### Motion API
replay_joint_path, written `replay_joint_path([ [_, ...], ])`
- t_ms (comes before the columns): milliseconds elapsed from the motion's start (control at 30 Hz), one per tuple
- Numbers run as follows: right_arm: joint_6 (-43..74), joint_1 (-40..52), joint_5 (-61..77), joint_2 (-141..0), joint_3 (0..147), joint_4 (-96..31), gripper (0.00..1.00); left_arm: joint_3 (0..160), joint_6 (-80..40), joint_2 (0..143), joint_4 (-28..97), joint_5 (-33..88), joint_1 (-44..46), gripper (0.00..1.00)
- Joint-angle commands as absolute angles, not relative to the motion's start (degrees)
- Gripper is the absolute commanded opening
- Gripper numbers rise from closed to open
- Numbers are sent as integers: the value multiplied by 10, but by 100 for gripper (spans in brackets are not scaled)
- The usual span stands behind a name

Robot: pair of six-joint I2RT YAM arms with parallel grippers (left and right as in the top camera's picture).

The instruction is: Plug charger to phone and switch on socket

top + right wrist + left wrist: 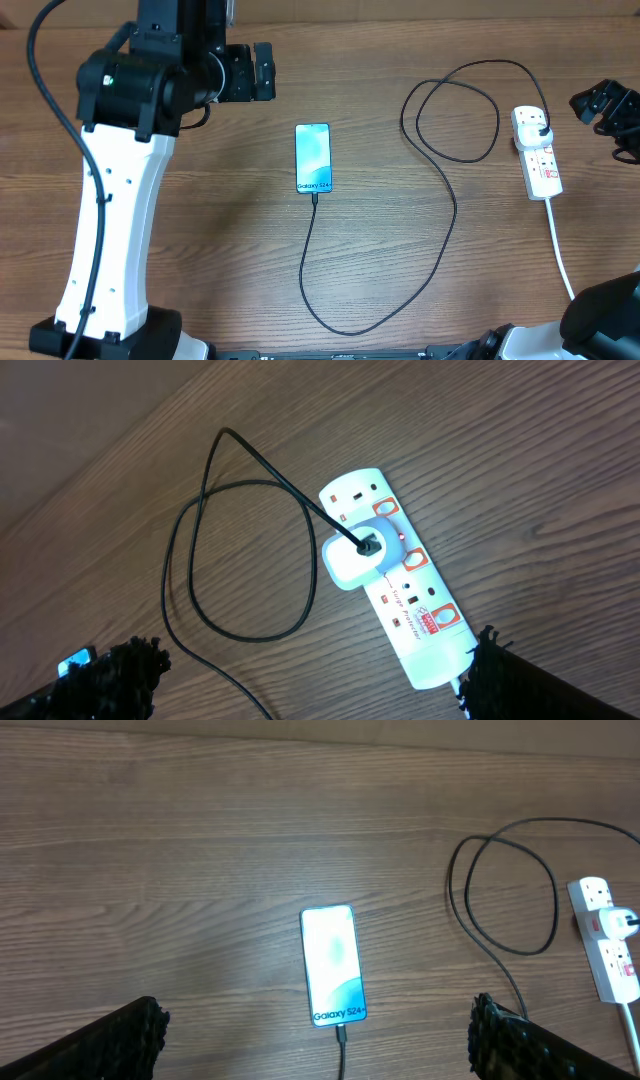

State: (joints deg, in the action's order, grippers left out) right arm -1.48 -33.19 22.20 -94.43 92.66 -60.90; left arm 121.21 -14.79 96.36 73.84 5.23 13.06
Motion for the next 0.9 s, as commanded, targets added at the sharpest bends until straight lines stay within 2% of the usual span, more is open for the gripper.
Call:
replay_joint_path([
  [0, -13, -332, 219, -943, 929, -606, 100, 1212, -142, 938, 743, 40, 133, 100],
  [200, -13, -332, 219, -943, 929, -606, 100, 1173, -142, 898, 722, 16, 136, 100],
  [400, -13, -332, 219, -943, 929, -606, 100, 1021, -142, 804, 636, 6, 135, 100],
  [867, -13, -332, 219, -943, 929, -606, 100, 586, -142, 531, 305, 7, 135, 100],
])
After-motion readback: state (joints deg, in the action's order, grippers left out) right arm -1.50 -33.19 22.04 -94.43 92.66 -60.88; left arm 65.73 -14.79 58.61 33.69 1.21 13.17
